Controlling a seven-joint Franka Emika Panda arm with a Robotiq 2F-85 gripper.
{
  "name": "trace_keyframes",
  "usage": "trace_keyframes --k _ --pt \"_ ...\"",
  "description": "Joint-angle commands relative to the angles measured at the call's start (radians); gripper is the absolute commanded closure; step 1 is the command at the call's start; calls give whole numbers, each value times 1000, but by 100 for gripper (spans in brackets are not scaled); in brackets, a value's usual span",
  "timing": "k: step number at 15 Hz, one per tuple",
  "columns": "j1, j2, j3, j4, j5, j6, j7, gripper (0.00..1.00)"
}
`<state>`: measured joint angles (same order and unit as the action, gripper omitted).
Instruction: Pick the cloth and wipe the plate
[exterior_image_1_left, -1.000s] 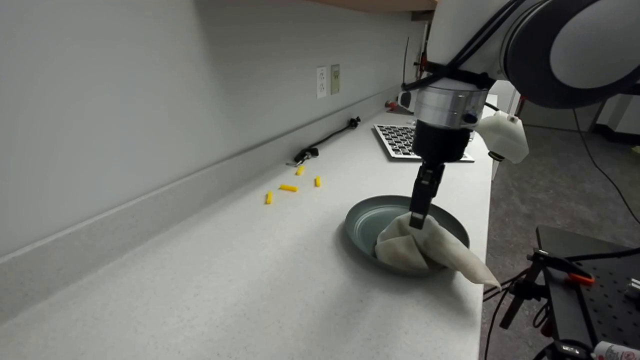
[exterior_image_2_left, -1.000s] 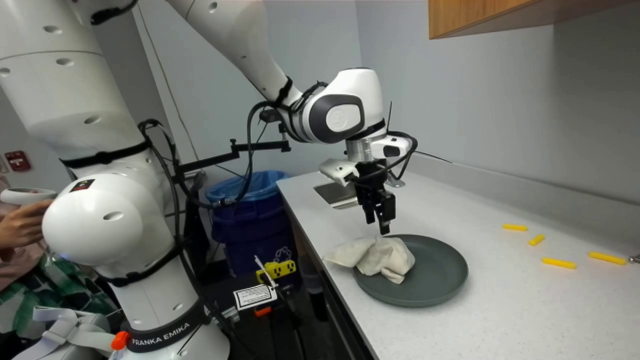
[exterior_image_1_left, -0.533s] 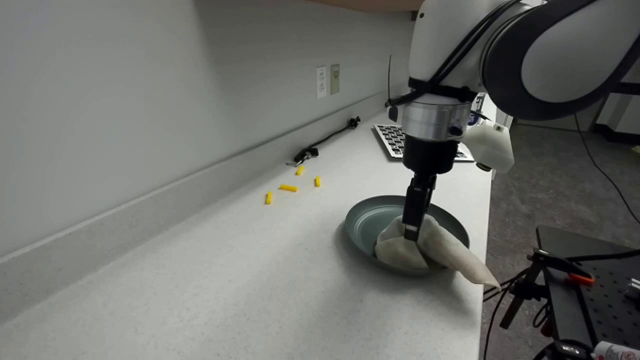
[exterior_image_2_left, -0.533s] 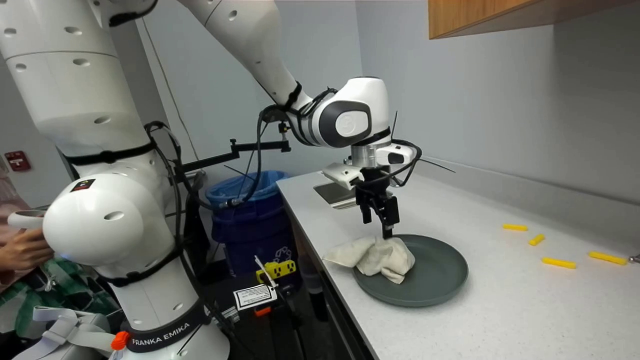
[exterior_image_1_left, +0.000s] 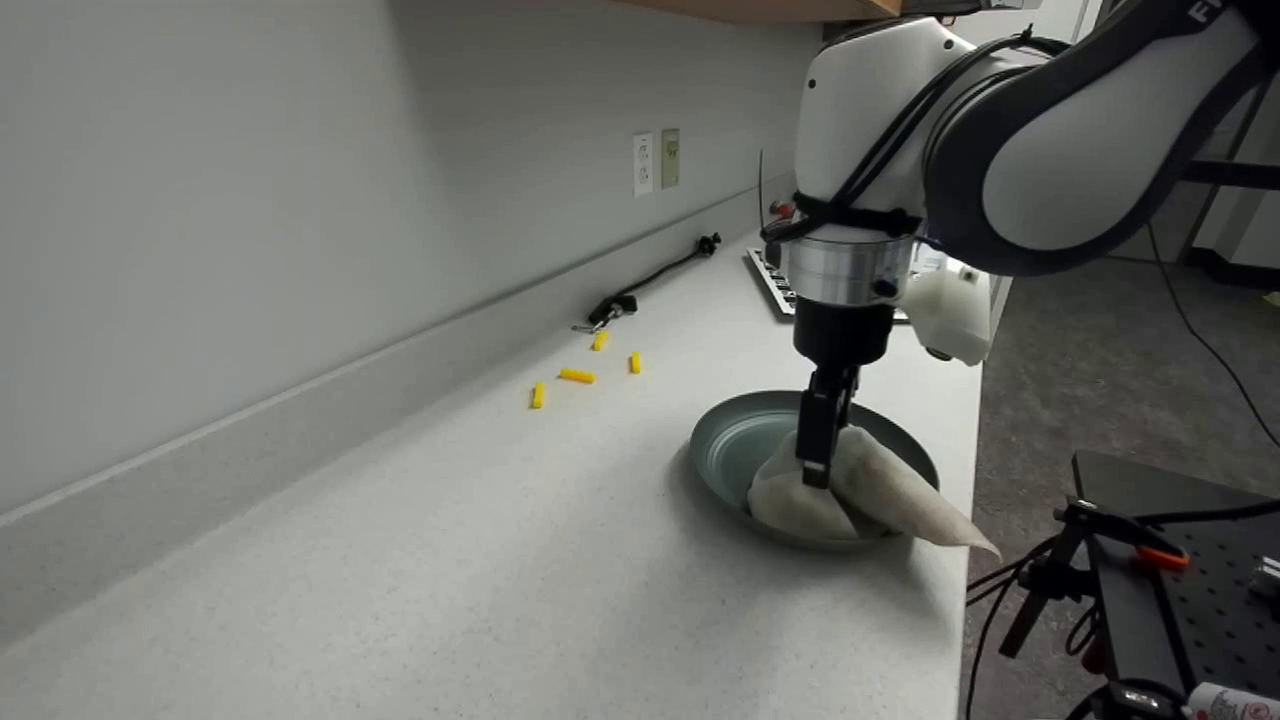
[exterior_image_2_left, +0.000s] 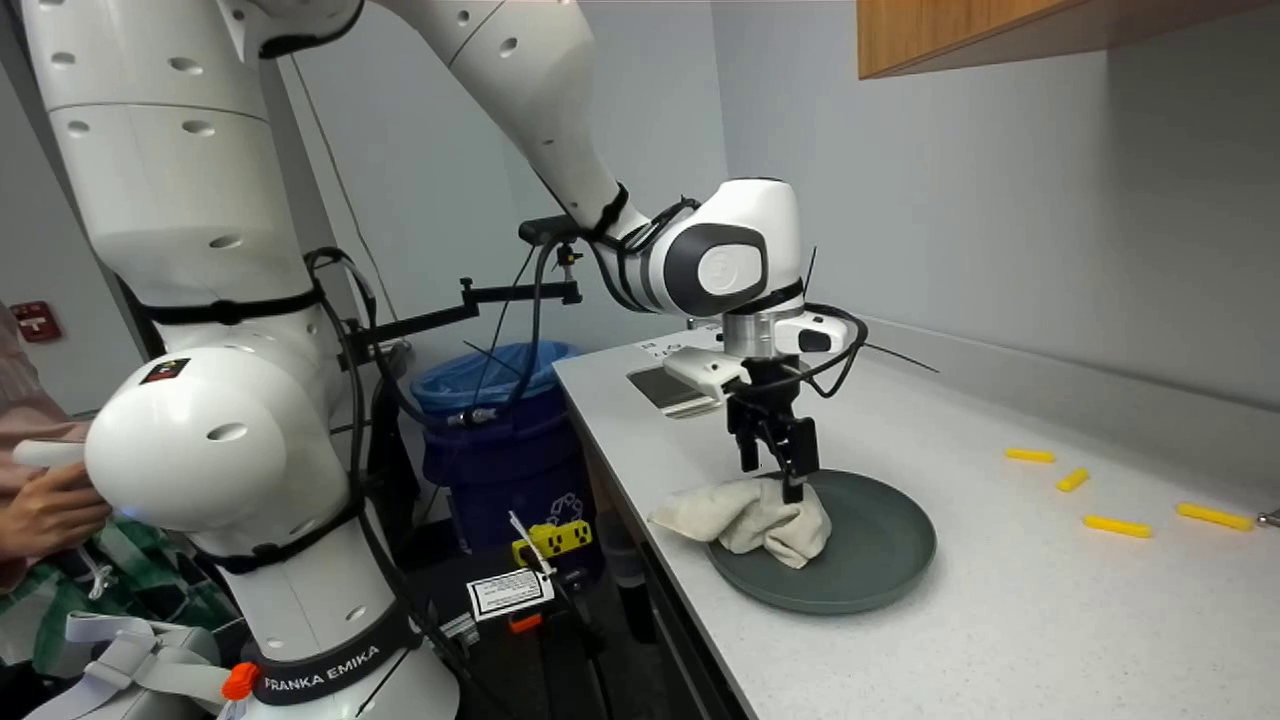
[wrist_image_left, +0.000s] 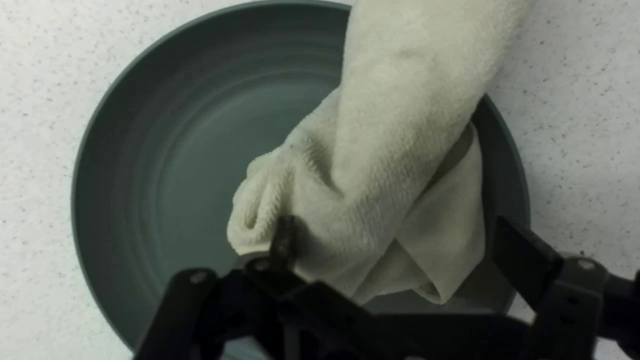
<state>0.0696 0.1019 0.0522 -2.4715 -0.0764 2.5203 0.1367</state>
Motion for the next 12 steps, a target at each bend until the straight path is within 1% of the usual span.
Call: trace_keyframes --k 1,5,10,11,12 --pt "-1 30 -21 26 -61 9 34 0" --pt "-4 87 -23 46 -32 32 6 0" --pt "2 192 -14 103 -11 37 -14 0" --pt "3 208 -14 117 -13 34 -14 3" --pt "6 222 -16 132 -19 31 -13 27"
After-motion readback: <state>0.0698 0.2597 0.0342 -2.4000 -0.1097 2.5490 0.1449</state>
